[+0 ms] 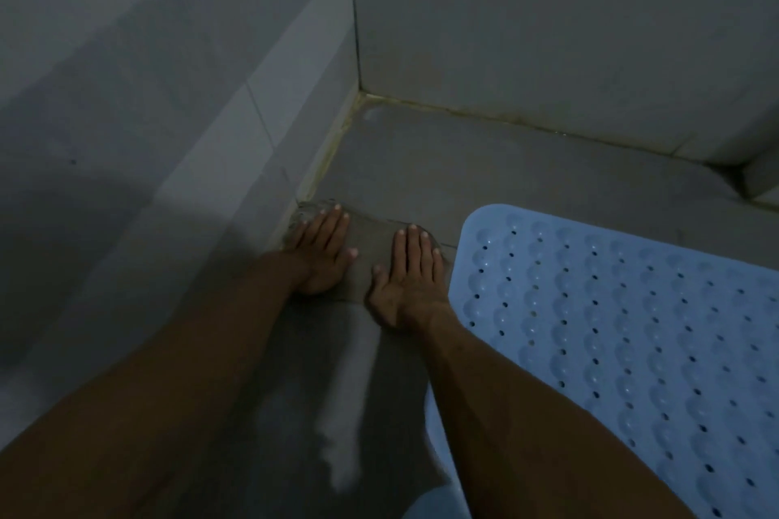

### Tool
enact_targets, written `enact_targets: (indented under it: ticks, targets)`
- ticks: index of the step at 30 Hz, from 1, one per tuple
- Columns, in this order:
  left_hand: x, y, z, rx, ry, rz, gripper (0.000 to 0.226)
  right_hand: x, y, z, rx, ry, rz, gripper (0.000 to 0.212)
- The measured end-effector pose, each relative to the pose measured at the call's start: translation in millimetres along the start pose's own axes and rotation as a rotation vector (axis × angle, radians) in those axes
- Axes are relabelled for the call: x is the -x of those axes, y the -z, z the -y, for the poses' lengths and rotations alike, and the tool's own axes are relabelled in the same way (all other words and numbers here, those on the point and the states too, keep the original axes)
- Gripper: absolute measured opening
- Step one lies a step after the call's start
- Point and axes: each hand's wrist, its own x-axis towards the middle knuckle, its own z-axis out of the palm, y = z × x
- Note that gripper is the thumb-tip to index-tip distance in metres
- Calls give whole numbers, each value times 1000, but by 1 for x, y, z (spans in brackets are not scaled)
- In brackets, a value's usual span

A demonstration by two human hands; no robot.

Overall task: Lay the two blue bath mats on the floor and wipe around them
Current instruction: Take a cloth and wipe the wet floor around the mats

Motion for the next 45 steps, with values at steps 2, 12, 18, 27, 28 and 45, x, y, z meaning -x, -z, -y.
enact_targets:
  ticks: [2, 12, 18, 27, 28, 45]
  targets:
    - [-9, 7, 1, -10, -1, -10, 65, -12, 8, -1, 11, -4, 8, 71]
    - [-55, 30, 0, 30, 43, -40, 66, -64, 38, -8, 34, 10, 1, 71]
    - [-67, 28, 1, 58, 123, -50, 70, -89, 38, -14, 16, 75, -27, 73]
    - [-114, 45, -44, 70, 388, -119, 68, -144, 73, -72, 108, 296, -65, 69]
    - [-120, 46, -57, 78, 399, -131, 67, -146, 79, -82, 113, 301, -69, 68]
    - [-185, 68, -299, 146, 312, -126, 69, -122, 160, -311, 191, 217, -162, 65]
